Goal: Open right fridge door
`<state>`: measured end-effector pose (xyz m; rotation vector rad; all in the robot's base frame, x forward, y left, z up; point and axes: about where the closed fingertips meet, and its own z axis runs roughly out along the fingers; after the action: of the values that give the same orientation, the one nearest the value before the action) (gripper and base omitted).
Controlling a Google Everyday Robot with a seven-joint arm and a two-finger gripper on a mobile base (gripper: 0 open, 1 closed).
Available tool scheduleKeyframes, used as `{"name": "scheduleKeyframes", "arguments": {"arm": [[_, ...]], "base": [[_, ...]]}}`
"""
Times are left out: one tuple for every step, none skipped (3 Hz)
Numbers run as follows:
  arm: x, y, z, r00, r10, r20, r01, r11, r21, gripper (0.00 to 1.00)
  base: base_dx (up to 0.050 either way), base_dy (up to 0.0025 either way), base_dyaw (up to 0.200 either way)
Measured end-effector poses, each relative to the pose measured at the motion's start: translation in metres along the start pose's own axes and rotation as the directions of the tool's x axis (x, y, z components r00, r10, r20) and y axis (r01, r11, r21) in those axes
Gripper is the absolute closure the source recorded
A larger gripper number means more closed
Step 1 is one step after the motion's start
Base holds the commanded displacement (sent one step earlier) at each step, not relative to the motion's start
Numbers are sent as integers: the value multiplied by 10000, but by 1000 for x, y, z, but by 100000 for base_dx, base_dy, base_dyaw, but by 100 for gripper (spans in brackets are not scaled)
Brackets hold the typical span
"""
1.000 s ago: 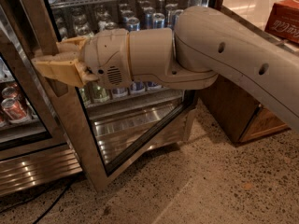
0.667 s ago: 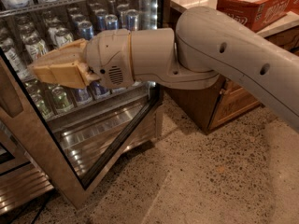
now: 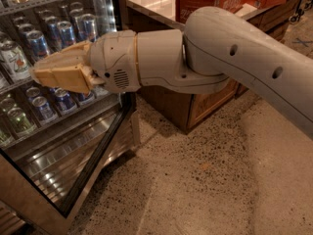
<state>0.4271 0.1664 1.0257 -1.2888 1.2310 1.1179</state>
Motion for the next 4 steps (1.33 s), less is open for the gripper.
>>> {"name": "scheduleKeyframes", "arguments": {"arm": [[41,6,11,9935,1089,331,-1088,9941,-46,100],[108,16,27,9570,2785,810,-2783,9604,-137,100],[140,27,36,9262,3596,1135,-3593,9329,-235,100],[115,70,42,9336,3294,1408,-3223,9440,-710,100]], "base": [[0,0,0],[0,0,0],[0,0,0],[0,0,0]]}}
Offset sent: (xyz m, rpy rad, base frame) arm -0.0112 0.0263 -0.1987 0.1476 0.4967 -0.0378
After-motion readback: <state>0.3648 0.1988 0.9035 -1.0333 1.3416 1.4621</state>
